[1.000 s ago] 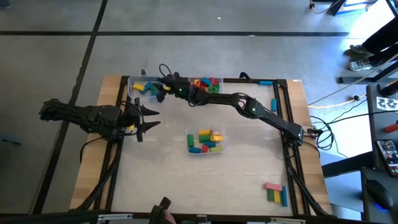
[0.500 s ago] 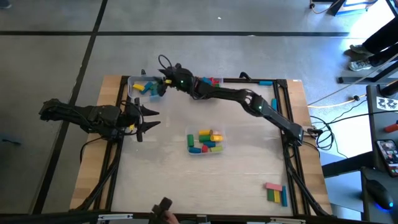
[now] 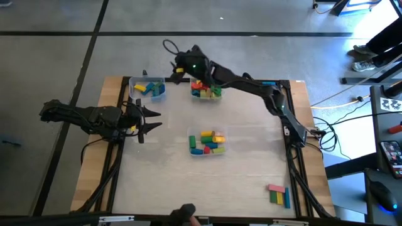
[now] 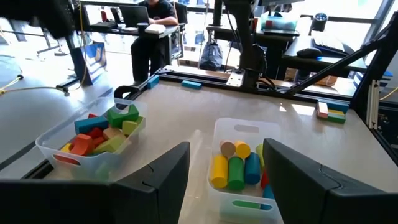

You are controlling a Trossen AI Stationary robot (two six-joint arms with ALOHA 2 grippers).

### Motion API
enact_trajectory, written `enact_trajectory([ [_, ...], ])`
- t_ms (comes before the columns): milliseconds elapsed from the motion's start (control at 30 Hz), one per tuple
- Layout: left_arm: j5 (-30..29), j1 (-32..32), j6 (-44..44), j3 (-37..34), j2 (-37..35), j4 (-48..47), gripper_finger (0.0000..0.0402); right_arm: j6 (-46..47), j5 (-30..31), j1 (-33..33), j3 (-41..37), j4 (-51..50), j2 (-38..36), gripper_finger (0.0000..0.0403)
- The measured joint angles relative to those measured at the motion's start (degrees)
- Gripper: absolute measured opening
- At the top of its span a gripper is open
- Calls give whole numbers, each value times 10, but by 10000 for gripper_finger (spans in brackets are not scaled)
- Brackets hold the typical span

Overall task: Sort blocks by size
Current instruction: Put the light blue rectangular block into the top left transparent bin

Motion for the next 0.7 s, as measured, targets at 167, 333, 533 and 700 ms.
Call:
enact_trajectory([
  [167,0,0,0,0,0,-2,198,-27,48,0,0,-83,-50,230],
  [333,0,0,-2,0,0,-6,198,-30,97,0,0,-167,-93,230],
  [533,0,0,-8,0,0,-12,198,10,141,-4,0,-294,-148,230],
  [700,0,0,-10,0,0,-12,198,63,184,-17,0,-393,-185,230],
])
